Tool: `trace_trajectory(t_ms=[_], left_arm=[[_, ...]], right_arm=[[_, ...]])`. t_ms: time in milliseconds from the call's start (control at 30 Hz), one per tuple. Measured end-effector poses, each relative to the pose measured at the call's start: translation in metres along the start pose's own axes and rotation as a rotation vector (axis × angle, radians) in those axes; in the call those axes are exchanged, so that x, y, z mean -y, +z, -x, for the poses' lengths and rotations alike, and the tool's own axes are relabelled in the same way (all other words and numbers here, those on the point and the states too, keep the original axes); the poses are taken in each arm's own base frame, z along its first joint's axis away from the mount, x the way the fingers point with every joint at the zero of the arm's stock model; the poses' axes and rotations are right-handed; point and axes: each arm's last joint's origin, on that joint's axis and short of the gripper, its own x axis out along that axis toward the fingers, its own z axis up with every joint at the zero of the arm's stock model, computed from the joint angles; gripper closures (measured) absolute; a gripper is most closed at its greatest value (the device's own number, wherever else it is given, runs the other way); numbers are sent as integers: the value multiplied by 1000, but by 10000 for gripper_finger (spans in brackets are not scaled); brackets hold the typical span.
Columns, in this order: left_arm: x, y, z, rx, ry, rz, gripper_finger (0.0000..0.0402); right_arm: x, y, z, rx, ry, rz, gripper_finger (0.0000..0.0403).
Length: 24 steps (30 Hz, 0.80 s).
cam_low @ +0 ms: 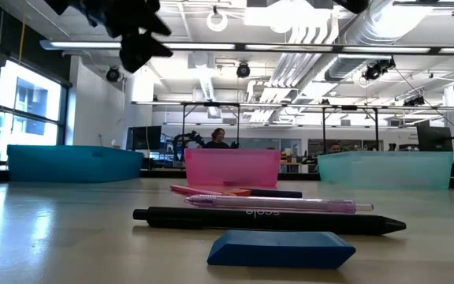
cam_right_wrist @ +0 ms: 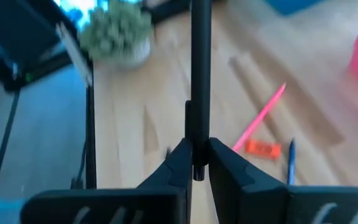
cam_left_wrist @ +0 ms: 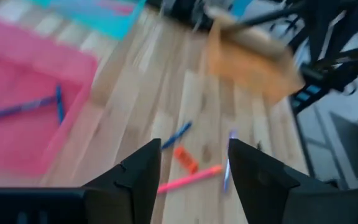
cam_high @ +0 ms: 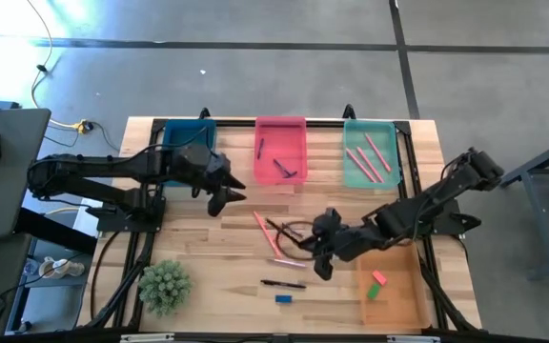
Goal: Sort crayons/erasers/pens/pencils in bins
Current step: Put the black pen into the blue bin
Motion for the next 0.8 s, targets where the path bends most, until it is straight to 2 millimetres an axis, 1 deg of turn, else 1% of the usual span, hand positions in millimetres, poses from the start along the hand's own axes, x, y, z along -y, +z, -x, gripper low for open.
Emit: trace_trajectory(t_ms=[167,433,533,667,800], left_arm=[[11,12,0,132,-70,-46,202],[31,29,4,348,-191,-114,201],[35,33,6,395,-211,-123,201],[36,37,8,442,-223,-86,201],[37,42,11,504,-227,-71,201]], right_arm=[[7,23,4,145,3,-19,379],[21,50,-2,285,-2,-12,379],[26,60,-3,342,2,-17,379],[34,70,-4,382,16,-23,379],[42,77,-6,394,21,-34,379]])
